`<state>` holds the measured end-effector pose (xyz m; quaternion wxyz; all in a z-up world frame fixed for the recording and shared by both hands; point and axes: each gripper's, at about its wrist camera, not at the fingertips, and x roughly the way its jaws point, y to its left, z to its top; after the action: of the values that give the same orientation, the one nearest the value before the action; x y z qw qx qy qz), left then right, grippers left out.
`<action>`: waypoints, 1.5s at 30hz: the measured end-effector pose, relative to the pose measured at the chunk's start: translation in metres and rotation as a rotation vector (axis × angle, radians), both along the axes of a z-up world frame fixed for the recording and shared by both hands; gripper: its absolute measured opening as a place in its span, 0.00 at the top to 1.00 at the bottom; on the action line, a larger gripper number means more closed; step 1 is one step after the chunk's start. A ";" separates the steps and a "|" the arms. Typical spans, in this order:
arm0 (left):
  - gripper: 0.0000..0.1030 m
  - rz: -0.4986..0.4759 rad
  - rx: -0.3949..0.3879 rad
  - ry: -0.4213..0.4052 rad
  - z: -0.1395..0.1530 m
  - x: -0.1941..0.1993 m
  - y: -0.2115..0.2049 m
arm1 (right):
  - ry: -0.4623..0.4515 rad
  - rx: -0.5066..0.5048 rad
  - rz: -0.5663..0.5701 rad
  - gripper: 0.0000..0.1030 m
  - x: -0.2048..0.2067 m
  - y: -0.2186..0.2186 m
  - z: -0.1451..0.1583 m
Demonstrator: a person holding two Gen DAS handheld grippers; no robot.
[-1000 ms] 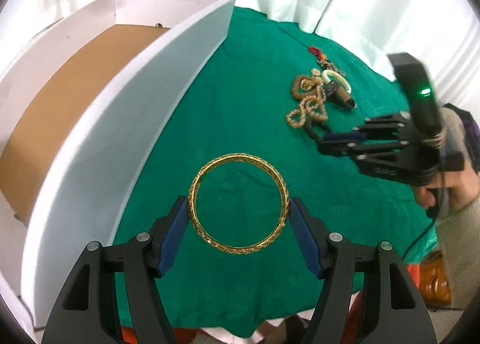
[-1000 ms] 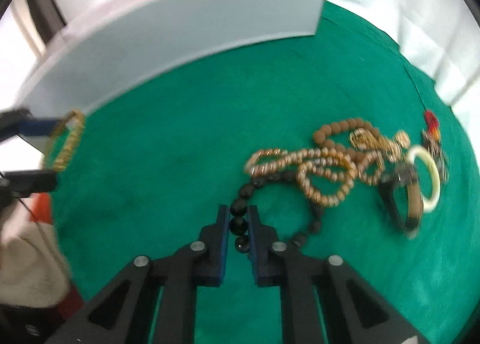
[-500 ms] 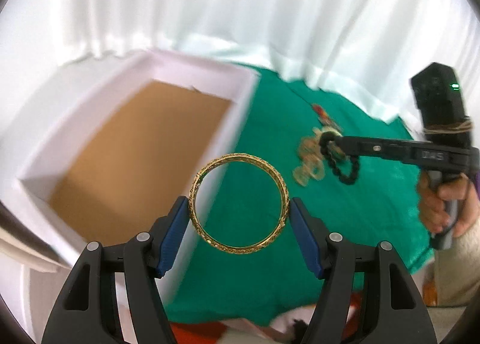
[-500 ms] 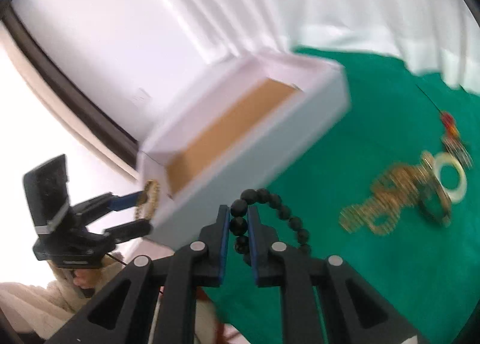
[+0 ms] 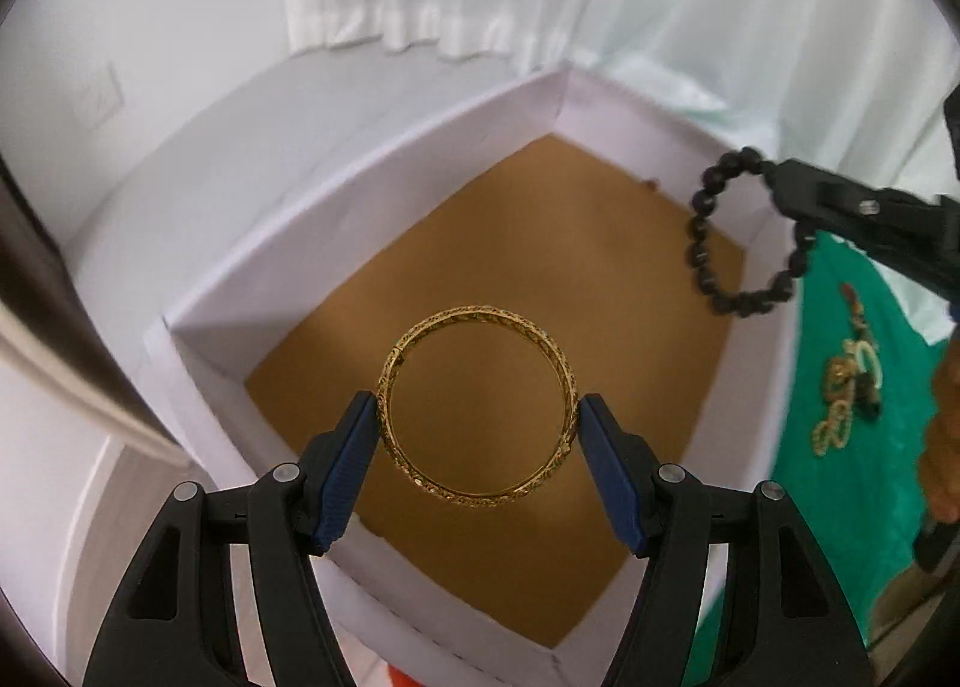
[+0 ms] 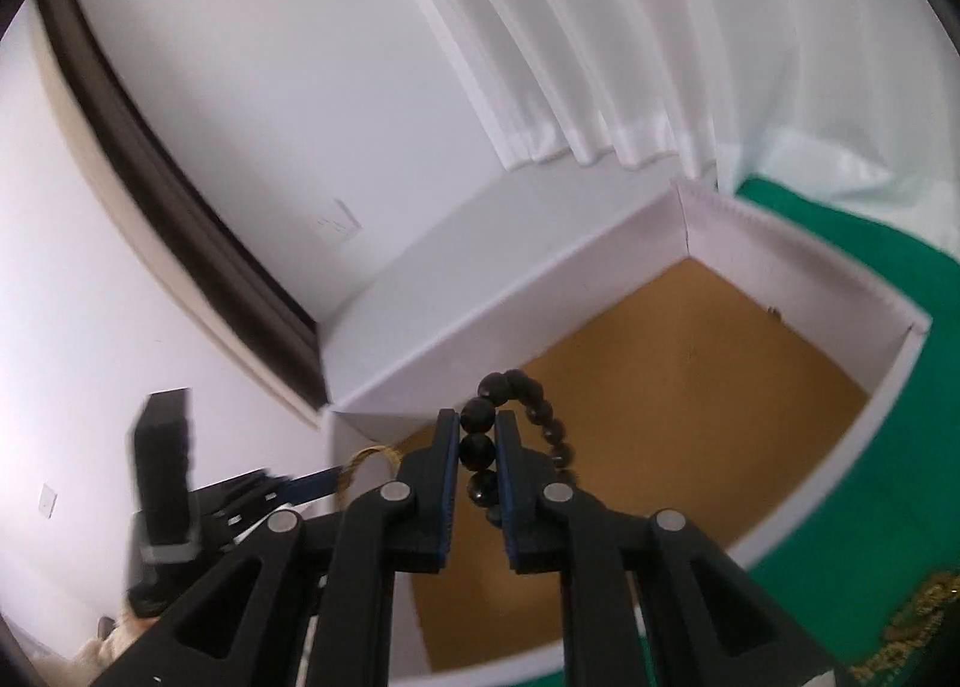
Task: Organize jewelry
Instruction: 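Release the gold bangle into the box while the right gripper drops the black bracelet there, then withdraw both tools from the box back over the jewelry pile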
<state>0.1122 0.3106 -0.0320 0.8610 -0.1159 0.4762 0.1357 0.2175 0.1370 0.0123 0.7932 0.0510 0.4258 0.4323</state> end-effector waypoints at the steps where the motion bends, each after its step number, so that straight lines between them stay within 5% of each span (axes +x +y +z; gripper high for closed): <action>1: 0.33 0.005 0.003 0.013 -0.008 0.003 -0.002 | 0.006 -0.013 -0.010 0.88 0.006 0.004 -0.012; 4: 0.30 -0.002 0.010 0.042 -0.021 0.004 -0.006 | 0.041 -0.051 -0.052 0.85 0.017 0.009 -0.046; 6: 0.17 -0.016 -0.002 0.045 -0.023 0.003 -0.011 | 0.057 -0.077 -0.098 0.67 0.019 0.008 -0.058; 7: 0.11 -0.018 -0.001 0.036 -0.021 -0.002 -0.011 | 0.063 -0.075 -0.106 0.44 0.020 0.005 -0.058; 8: 0.09 -0.018 0.005 0.022 -0.019 -0.003 -0.013 | 0.061 -0.070 -0.129 0.37 0.017 -0.001 -0.058; 16: 0.06 -0.104 0.037 -0.051 -0.008 -0.010 -0.037 | 0.003 -0.084 -0.162 0.37 -0.011 -0.057 -0.050; 25: 0.05 -0.266 0.019 -0.043 -0.022 -0.013 -0.074 | -0.019 -0.180 -0.177 0.37 -0.097 -0.157 -0.070; 32: 0.02 -0.236 -0.071 -0.107 -0.032 -0.020 -0.074 | -0.028 -0.198 -0.296 0.37 -0.141 -0.230 -0.078; 40: 0.02 -0.244 -0.102 -0.078 -0.036 -0.035 -0.077 | -0.062 -0.191 -0.400 0.37 -0.159 -0.270 -0.069; 45: 0.02 -0.264 -0.014 -0.102 -0.038 -0.046 -0.083 | -0.080 -0.160 -0.412 0.37 -0.163 -0.272 -0.062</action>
<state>0.0658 0.2275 -0.0698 0.8937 -0.0647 0.4439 0.0118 0.0545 -0.1350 -0.0500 0.8825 0.0565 0.4077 0.2274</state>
